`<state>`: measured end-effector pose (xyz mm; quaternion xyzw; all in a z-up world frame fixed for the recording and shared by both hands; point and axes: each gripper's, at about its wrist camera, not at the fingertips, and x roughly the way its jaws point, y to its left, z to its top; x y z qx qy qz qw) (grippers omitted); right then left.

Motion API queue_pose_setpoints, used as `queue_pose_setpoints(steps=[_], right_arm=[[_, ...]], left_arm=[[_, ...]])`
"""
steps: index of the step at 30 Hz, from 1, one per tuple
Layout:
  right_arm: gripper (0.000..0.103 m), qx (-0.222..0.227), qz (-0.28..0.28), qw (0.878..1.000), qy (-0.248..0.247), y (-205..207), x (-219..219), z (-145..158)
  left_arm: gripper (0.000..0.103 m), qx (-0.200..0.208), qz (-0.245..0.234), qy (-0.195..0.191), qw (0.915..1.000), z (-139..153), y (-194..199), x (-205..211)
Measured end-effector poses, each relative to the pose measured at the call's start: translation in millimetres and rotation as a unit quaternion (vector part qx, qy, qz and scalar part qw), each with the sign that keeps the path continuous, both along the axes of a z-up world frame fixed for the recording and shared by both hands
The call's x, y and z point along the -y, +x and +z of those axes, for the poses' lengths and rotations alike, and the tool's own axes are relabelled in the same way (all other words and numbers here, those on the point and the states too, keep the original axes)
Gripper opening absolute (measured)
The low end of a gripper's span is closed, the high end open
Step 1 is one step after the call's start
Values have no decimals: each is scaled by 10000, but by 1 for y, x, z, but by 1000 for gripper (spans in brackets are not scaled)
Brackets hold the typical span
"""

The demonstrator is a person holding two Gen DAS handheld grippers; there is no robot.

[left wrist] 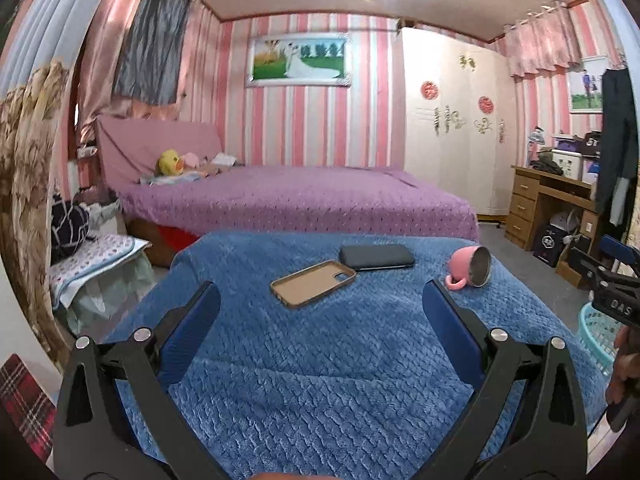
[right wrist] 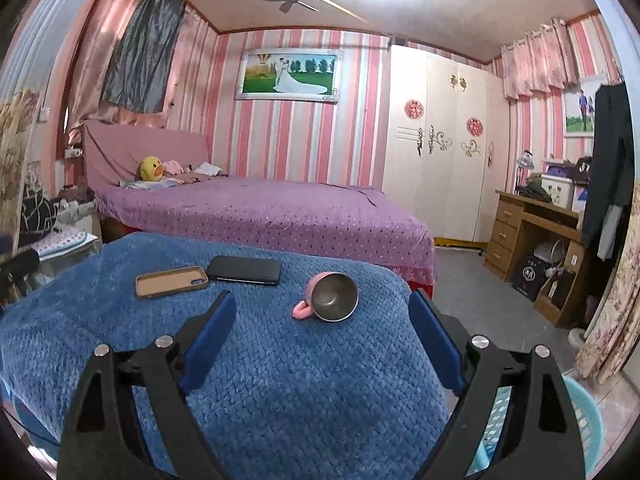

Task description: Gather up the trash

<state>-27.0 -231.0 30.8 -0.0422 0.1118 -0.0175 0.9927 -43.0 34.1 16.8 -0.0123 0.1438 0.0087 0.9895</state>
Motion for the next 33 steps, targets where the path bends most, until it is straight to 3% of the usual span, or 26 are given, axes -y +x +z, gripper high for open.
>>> queue_pose_setpoints(steps=[6, 9, 13, 16, 22, 33], right_arm=[[88, -390, 19, 9992, 78, 17, -7, -8], [88, -506, 22, 9982, 328, 18, -9, -10], [88, -614, 86, 9970, 461, 13, -15, -12], [88, -595, 97, 9970, 476, 7, -20, -14], [88, -563, -136, 9973, 445, 4, -18, -18], [88, -685, -107, 9970, 348, 20, -15, -22]], left_arm=[[98, -222, 330, 141, 9991, -9, 22, -7], [97, -292, 348, 30, 9990, -9, 26, -10], [97, -323, 266, 163, 9990, -14, 31, -3], [97, -493, 84, -96, 9987, -17, 30, -2], [97, -414, 119, -30, 9991, -17, 15, 6], [98, -649, 212, 19, 9977, -26, 38, 0]])
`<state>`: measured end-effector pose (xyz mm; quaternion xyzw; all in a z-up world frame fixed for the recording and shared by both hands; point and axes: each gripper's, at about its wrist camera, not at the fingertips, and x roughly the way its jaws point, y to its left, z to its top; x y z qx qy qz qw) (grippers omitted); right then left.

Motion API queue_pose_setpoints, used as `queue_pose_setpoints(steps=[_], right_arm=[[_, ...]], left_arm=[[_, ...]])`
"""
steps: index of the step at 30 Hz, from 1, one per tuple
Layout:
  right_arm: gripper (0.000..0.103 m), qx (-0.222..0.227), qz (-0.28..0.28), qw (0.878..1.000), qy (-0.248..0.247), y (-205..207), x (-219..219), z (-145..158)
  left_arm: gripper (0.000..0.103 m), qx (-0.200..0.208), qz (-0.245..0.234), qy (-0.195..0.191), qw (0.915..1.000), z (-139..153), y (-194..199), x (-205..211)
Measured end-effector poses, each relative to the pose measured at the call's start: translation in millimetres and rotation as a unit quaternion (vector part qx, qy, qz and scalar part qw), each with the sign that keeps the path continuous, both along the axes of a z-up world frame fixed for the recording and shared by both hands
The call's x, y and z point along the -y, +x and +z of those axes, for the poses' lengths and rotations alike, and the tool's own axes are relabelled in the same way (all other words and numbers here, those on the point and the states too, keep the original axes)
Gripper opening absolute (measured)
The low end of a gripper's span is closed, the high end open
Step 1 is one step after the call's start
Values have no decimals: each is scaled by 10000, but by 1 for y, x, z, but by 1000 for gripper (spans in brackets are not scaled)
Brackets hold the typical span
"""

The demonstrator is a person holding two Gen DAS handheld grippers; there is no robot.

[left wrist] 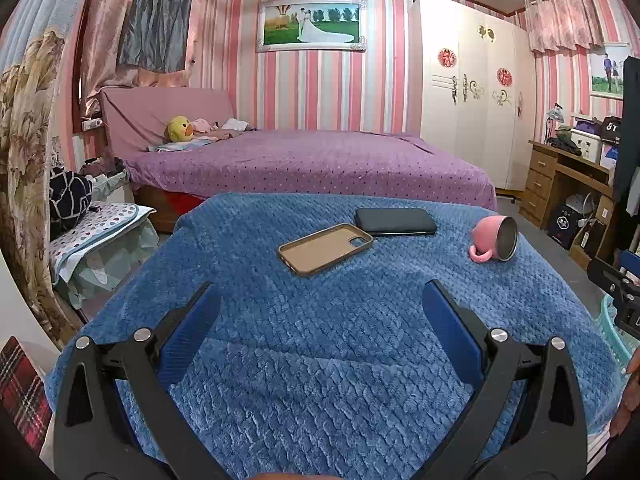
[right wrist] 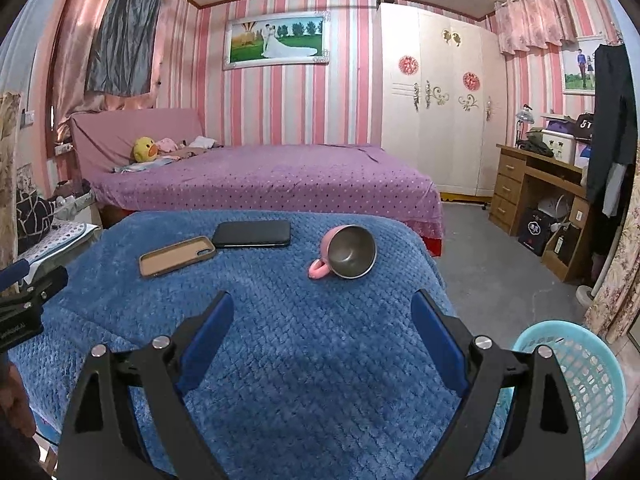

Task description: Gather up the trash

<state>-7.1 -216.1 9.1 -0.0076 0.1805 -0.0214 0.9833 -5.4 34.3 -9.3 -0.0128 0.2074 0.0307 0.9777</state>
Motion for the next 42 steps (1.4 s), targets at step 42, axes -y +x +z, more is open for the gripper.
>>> queue_pose_setpoints(steps=[42], right_arm=[[88, 24, 42, 10000, 3, 0, -4, 0]], left_arm=[[98, -83, 19, -34, 10000, 0, 6, 4]])
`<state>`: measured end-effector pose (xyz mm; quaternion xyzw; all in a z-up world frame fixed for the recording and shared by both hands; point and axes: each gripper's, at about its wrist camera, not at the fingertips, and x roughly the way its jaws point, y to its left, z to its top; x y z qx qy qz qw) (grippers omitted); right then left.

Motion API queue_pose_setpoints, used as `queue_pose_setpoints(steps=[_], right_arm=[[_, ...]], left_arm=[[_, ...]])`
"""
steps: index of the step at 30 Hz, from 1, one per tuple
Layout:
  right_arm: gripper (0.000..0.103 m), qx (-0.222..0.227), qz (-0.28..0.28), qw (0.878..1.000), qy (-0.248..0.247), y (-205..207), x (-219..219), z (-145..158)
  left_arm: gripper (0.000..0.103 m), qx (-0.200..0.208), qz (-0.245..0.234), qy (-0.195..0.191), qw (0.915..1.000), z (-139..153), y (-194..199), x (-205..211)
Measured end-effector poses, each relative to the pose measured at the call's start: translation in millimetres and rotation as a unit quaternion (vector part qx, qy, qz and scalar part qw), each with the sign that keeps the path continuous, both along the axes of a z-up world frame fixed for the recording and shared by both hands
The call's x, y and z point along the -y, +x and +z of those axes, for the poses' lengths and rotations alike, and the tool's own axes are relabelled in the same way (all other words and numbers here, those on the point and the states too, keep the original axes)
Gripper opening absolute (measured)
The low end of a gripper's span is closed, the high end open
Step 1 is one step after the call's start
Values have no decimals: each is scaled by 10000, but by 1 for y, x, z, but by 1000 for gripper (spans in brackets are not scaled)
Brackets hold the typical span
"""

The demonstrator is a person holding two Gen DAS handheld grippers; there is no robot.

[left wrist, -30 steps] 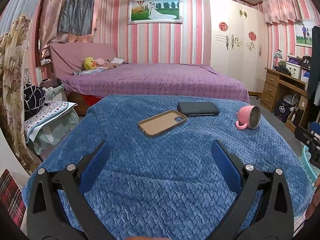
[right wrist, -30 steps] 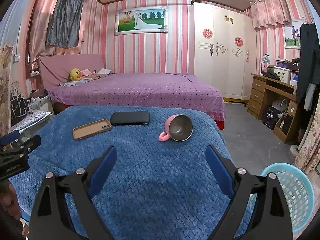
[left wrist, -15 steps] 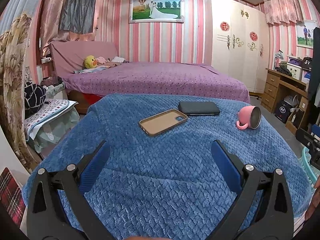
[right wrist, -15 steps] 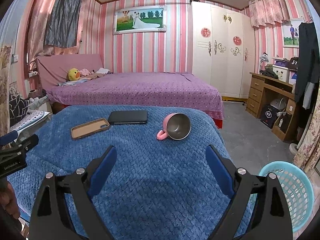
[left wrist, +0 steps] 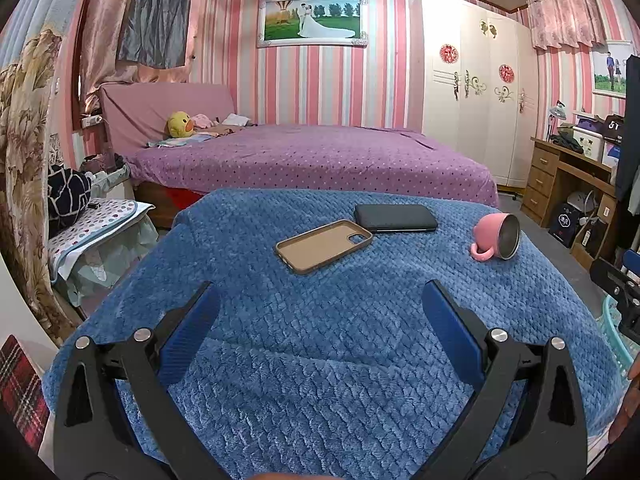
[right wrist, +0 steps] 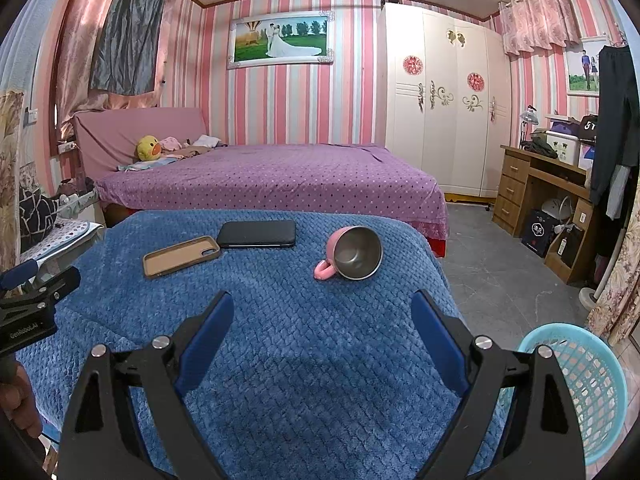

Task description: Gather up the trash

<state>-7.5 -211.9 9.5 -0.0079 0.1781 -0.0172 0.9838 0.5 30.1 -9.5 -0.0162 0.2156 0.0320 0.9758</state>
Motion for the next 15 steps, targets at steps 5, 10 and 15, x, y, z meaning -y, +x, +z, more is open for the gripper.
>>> queue_pose_setpoints(steps=[5, 10, 15], right_arm=[[88, -5, 12, 10000, 3, 1, 1, -1], [88, -3, 20, 10000, 0, 1, 1, 0], [88, 6, 40, 10000, -18, 0, 0, -1]], left_arm=[[98, 5, 8, -3, 10000, 1, 0, 2], [98, 7, -10, -1, 10000, 1, -1, 3], [98, 11, 4, -9, 10000, 1, 0, 3]])
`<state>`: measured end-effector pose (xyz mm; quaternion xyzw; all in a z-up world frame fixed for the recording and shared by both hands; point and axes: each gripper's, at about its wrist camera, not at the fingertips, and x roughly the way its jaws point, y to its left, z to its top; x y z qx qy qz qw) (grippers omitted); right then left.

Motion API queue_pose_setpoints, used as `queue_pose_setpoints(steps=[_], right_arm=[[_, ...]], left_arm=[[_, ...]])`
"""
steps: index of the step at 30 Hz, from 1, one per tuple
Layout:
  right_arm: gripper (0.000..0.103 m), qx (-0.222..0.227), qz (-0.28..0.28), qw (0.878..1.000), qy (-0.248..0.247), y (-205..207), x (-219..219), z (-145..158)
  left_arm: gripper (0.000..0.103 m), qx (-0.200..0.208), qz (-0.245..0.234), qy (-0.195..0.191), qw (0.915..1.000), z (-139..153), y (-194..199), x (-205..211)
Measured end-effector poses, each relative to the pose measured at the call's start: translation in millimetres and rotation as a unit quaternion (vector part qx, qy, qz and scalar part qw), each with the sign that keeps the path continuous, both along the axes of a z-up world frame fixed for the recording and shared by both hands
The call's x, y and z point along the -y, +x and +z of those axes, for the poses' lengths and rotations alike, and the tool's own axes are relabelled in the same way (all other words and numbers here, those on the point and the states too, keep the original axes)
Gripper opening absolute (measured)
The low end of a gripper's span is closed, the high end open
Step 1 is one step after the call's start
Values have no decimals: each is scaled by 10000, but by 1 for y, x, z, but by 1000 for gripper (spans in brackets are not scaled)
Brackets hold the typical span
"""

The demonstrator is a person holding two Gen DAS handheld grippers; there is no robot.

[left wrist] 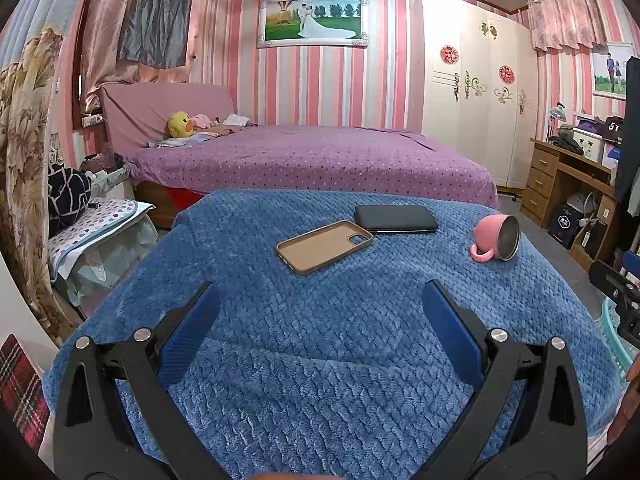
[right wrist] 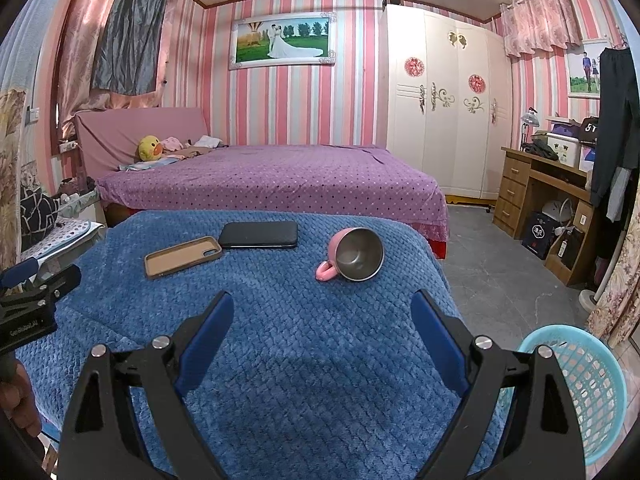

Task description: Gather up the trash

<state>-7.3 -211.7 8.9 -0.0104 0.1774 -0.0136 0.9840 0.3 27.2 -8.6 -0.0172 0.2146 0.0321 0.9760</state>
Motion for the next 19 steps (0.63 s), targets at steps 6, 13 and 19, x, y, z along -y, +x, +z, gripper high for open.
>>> queue_pose_setpoints(steps=[6, 13, 19], right_arm=[[88, -1, -2, 10000, -2, 0, 0, 0], [88, 13, -22, 10000, -17, -1, 0, 1], [88, -2, -43, 10000, -15, -1, 1, 1]], left_arm=[[98, -18, -12, -17, 10000, -1, -1, 0], [98, -24, -56, -83, 9999, -1, 0, 0], [98, -42, -168, -69, 9998, -1, 0, 4]])
